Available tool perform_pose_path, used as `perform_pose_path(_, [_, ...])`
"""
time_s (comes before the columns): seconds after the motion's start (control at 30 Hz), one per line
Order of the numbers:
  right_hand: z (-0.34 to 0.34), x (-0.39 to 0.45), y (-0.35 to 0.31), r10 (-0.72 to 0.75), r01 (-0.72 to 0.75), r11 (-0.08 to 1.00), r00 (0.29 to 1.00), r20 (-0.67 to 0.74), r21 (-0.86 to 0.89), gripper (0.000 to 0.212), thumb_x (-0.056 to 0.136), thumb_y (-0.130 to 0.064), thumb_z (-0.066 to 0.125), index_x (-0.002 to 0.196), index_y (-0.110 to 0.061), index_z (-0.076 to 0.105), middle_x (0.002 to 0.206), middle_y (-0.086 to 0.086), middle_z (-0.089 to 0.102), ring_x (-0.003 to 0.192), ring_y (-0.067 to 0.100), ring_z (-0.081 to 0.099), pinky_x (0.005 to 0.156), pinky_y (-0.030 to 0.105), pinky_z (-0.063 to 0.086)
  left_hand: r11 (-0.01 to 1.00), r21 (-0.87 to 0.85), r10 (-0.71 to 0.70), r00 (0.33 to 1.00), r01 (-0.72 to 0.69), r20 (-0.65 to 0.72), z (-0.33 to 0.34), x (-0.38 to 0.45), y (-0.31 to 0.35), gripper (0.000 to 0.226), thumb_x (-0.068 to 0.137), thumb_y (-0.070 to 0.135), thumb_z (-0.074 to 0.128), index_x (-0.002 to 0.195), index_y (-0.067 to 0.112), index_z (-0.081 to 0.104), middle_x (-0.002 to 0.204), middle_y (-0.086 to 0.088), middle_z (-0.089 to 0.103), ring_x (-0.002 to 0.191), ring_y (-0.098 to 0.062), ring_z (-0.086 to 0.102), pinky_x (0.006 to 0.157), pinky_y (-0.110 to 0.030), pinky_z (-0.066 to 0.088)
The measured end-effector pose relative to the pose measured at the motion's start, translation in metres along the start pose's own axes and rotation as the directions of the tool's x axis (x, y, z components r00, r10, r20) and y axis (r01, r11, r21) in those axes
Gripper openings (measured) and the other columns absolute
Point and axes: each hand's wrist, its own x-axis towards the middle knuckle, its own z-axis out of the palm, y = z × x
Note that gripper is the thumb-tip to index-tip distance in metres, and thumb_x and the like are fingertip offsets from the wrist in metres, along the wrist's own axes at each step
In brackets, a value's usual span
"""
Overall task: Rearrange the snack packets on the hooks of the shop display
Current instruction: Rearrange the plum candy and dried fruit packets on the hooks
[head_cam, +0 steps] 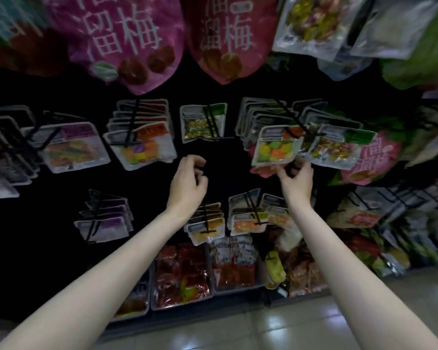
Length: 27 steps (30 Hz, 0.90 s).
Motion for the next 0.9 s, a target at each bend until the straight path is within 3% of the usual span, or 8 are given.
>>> perform_pose_path(0.1, [-0.021,0.026,-0.003,0.013,-0.011,0.997,0.999,-0.029,0.076,0.077,0.086,-0.034,0.065,0.146,-0.017,0.020,0.149,0.004,0.030,0.136,0.023,0.033,0.109,0.039,0.033,1.000,-0.006,0.015,1.000,-0.015,0.003,0.032,0.007,0.018,0.021,0.090,0.003,0.047,0.110,0.013,0.049,0.107,0.001,0.049,0.091,-0.008,0.051,0.075,-0.015,0.037])
perform_pose_path(0.2, [-0.028,0.051,-0.007,0.016,-0.025,0.991,0.997,0.075,0.131,0.078,0.085,-0.032,0.066,0.146,-0.019,0.019,0.148,0.002,0.032,0.133,0.021,0.034,0.103,0.032,0.033,0.999,-0.018,0.032,0.999,-0.032,0.005,0.062,0.013,0.033,0.022,0.090,0.004,0.048,0.110,0.012,0.049,0.109,0.000,0.049,0.092,-0.008,0.051,0.073,-0.011,0.035])
perform_pose_path(0.27, [-0.027,0.063,-0.008,-0.001,-0.018,0.987,0.993,0.116,0.158,0.067,0.086,-0.027,0.066,0.141,-0.014,0.030,0.133,0.003,0.047,0.121,0.019,0.044,0.093,0.027,0.039,0.999,-0.026,0.024,1.000,-0.024,0.002,0.077,0.018,0.042,0.025,0.090,0.004,0.049,0.113,0.011,0.048,0.112,-0.002,0.050,0.095,-0.008,0.050,0.073,-0.010,0.035])
perform_pose_path(0.37, [-0.029,0.070,-0.006,-0.037,0.022,0.980,0.997,0.072,0.196,0.035,0.087,-0.022,0.065,0.116,-0.008,0.051,0.086,-0.008,0.053,0.086,0.015,0.054,0.063,0.013,0.041,0.998,-0.060,0.006,1.000,-0.006,0.000,0.092,0.027,0.054,0.031,0.090,0.006,0.052,0.120,0.010,0.045,0.119,-0.003,0.048,0.101,-0.007,0.047,0.073,-0.004,0.036])
perform_pose_path(0.43, [-0.037,0.073,0.000,-0.087,0.043,0.971,0.980,0.181,0.236,0.017,0.086,-0.020,0.067,0.099,-0.010,0.062,0.084,-0.007,0.061,0.082,0.014,0.059,0.064,0.009,0.043,0.995,-0.098,0.000,1.000,-0.001,-0.012,0.098,0.031,0.058,0.035,0.090,0.011,0.055,0.123,0.011,0.044,0.123,-0.002,0.049,0.104,-0.005,0.047,0.075,-0.003,0.037])
perform_pose_path(0.53, [-0.058,0.072,0.004,-0.179,-0.001,0.936,0.861,0.476,0.353,0.010,0.081,-0.011,0.070,0.089,-0.017,0.069,0.088,-0.005,0.072,0.089,0.017,0.066,0.079,0.028,0.053,0.990,-0.143,0.009,1.000,-0.008,0.008,0.103,0.033,0.059,0.042,0.091,0.020,0.057,0.129,0.016,0.041,0.127,0.002,0.046,0.110,-0.004,0.047,0.077,-0.001,0.038])
perform_pose_path(0.73, [-0.100,0.063,0.002,-0.319,0.133,0.944,0.596,0.737,0.301,0.019,0.077,-0.008,0.070,0.092,-0.019,0.071,0.092,-0.008,0.073,0.094,0.009,0.066,0.090,0.023,0.050,0.956,-0.293,0.044,0.995,-0.016,0.090,0.115,0.027,0.071,0.042,0.089,0.023,0.061,0.122,0.030,0.036,0.121,0.012,0.046,0.108,-0.003,0.051,0.085,-0.012,0.043])
perform_pose_path(0.9, [-0.079,0.052,-0.003,-0.308,0.222,0.951,0.614,0.726,0.216,0.011,0.085,-0.008,0.066,0.095,-0.010,0.063,0.088,0.000,0.068,0.085,0.013,0.064,0.080,0.024,0.048,0.979,-0.204,-0.017,0.999,0.027,0.050,0.094,0.008,0.049,0.015,0.089,0.014,0.059,0.097,0.023,0.050,0.095,0.014,0.053,0.085,0.006,0.052,0.070,-0.006,0.040])
